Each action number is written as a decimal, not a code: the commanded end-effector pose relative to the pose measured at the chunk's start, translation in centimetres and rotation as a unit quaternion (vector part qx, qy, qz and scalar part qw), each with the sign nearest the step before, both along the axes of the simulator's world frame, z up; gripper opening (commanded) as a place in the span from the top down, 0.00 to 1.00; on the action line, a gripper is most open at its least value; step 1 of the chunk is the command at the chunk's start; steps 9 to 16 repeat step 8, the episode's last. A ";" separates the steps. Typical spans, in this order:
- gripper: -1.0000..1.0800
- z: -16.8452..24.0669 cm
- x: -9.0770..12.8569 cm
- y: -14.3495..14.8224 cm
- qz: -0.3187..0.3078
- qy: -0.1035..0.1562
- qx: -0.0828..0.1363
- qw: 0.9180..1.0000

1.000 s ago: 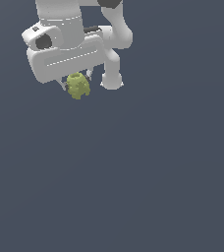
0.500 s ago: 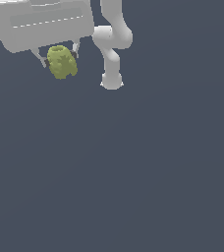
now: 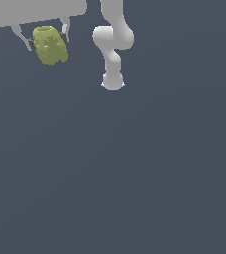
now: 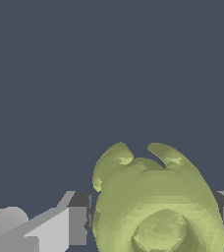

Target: Pick up the object and move it to a goal position.

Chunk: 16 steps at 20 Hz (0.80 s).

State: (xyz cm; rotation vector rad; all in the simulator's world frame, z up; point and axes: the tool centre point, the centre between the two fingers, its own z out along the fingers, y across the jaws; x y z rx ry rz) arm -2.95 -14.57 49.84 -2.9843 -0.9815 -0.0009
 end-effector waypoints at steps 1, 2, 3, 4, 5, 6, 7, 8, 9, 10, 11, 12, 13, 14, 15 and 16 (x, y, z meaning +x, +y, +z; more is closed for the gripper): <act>1.00 0.6 0.1 -0.2 0.000 0.000 0.000 1.000; 1.00 0.7 0.2 -0.2 0.000 0.000 0.000 1.000; 1.00 0.9 0.2 -0.3 0.000 0.000 0.000 1.000; 1.00 1.0 0.2 -0.3 0.000 0.000 0.000 1.000; 1.00 1.1 0.3 -0.3 0.000 0.000 0.000 1.000; 1.00 1.1 0.3 -0.3 0.000 0.000 0.000 1.000; 1.00 1.1 0.3 -0.4 0.000 0.000 0.000 1.000; 1.00 1.2 0.3 -0.4 0.000 0.000 0.000 1.000; 1.00 1.2 0.3 -0.4 0.000 0.000 0.000 1.000; 1.00 1.2 0.3 -0.4 0.000 0.000 0.000 1.000; 1.00 1.2 0.3 -0.4 0.000 0.000 0.000 1.000; 1.00 1.2 0.3 -0.4 0.000 0.000 0.000 1.000; 1.00 1.2 0.3 -0.4 0.000 0.000 0.000 1.000; 1.00 1.2 0.3 -0.4 0.000 0.000 0.000 1.000; 1.00 1.2 0.3 -0.4 0.000 0.000 0.000 1.000; 1.00 1.2 0.3 -0.4 0.000 0.000 0.000 1.000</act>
